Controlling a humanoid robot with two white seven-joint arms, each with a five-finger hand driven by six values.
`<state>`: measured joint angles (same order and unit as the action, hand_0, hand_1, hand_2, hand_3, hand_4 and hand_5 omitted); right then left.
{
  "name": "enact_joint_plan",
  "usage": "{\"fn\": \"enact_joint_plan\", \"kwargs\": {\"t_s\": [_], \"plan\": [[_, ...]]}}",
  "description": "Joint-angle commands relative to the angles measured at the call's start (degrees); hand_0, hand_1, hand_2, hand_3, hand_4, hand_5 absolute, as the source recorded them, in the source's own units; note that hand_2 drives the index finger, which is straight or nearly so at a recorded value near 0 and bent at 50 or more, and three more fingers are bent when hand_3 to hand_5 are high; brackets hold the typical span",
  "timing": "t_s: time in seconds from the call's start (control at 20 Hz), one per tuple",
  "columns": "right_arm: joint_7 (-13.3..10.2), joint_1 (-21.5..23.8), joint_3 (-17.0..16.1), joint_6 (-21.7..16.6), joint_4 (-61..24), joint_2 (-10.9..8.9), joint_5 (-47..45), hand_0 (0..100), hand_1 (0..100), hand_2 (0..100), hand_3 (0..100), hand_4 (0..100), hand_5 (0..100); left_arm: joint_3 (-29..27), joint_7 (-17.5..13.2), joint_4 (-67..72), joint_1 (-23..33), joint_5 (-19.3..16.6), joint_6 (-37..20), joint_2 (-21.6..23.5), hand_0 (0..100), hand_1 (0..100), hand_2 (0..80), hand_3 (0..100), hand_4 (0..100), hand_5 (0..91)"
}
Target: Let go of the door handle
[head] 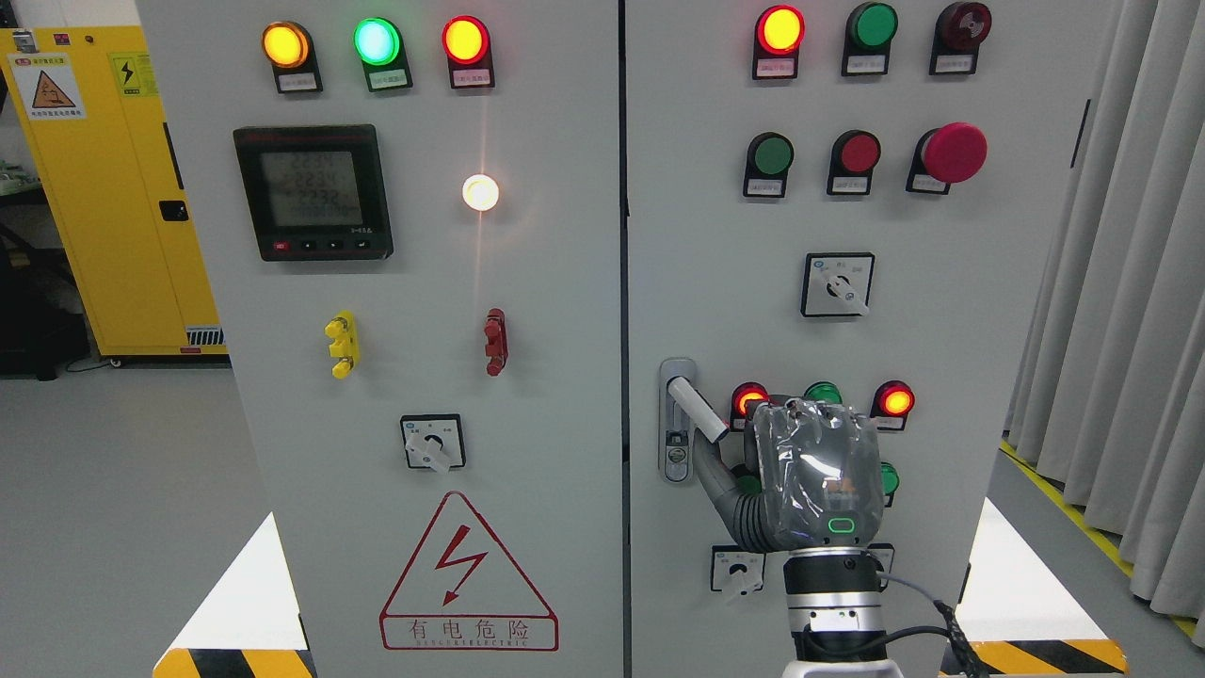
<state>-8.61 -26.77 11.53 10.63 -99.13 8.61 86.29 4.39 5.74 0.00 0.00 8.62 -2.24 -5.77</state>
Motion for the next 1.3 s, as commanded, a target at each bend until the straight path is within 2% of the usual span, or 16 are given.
{"fn": "enact_joint_plan", "kwargs": {"t_s": [0.0, 1.25], "plan": [[-0.18, -0.04, -0.45, -0.08, -0.19, -0.08, -0.07, 48, 44, 92, 100, 100, 100, 0.00, -0.02, -0.88, 1.23, -0.01, 0.05, -0.03, 12, 56, 0.0, 0, 0, 0.0], [-0.09, -0.65, -0.72, -0.08, -0.19, -0.08, -0.07, 48, 44, 92, 100, 100, 100, 0.00, -0.02, -0.88, 1.23, -0.01, 0.05, -0.03, 12, 56, 0.0, 0, 0, 0.0]]}}
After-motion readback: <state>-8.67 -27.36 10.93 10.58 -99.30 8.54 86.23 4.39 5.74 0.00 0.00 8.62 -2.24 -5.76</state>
